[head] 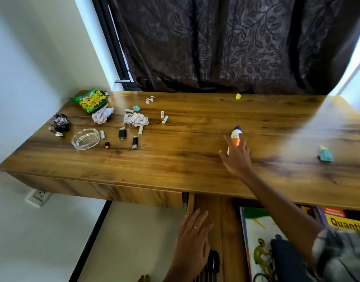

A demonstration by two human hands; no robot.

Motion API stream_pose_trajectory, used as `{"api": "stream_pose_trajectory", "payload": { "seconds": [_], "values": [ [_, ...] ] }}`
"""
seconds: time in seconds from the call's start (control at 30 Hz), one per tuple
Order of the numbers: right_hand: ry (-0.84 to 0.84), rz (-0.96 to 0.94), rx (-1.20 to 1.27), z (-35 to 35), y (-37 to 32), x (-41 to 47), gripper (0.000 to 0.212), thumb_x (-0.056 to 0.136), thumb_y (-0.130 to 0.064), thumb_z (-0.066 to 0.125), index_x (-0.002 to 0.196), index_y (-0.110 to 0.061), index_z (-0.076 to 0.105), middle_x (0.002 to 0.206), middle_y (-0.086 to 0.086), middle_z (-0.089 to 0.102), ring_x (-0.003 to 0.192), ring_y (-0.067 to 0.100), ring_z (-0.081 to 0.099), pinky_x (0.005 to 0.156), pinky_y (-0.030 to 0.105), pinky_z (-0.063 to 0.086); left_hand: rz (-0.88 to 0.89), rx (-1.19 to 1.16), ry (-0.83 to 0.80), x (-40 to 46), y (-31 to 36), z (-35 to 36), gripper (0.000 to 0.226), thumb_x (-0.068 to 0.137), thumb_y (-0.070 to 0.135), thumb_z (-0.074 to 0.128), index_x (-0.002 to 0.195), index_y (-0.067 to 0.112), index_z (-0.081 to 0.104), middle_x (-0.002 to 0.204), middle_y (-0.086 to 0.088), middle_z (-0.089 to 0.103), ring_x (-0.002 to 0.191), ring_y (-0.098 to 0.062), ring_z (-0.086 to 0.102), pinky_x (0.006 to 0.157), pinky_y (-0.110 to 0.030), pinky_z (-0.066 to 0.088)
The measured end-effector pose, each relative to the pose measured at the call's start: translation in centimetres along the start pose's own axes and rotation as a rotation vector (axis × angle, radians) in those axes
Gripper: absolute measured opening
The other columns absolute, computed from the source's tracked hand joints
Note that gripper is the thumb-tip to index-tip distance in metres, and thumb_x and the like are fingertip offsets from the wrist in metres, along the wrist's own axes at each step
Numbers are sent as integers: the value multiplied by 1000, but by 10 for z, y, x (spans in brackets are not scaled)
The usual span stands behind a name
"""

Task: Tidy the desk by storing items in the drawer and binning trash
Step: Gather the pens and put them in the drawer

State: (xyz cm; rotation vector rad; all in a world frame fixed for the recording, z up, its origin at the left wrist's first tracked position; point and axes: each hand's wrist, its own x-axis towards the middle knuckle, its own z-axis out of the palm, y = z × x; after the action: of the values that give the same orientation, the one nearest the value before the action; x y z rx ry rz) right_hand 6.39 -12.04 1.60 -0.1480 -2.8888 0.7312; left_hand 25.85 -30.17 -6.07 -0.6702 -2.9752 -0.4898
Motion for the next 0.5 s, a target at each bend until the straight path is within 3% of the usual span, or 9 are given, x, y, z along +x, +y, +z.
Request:
{"api": "stream_pose_trajectory", "payload": {
  "seconds": [0.07,0.17,0.37,0.5],
  "values": [
    [-102,36,-64,7,5,19,61,90,-39,53,143,-26,25,154,14,-3,133,43,20,102,55,32,-3,4,-10,1,0,-1,36,77,34,47,110,36,61,134,11,54,131,-10,40,106,-35,27],
    [-159,97,-153,16,13,32,62,92,-40,49,144,-19,23,154,19,-7,136,43,18,109,55,27,18,-9,-6,3,-1,1,37,71,36,48,105,37,64,129,13,58,128,-9,40,109,-32,22],
    [39,-28,-179,24,27,-2,48,97,-24,43,143,-16,33,155,18,8,135,35,31,100,43,43,28,-5,-7,5,-5,7,37,66,38,50,99,37,66,126,13,61,126,-10,40,113,-32,12],
    [125,-85,-90,33,35,-46,44,90,-14,55,134,-11,49,153,18,20,132,38,36,95,48,46,20,-53,-1,5,-5,5,36,69,37,49,101,36,66,127,12,60,127,-10,40,112,-30,14]
  ]
}}
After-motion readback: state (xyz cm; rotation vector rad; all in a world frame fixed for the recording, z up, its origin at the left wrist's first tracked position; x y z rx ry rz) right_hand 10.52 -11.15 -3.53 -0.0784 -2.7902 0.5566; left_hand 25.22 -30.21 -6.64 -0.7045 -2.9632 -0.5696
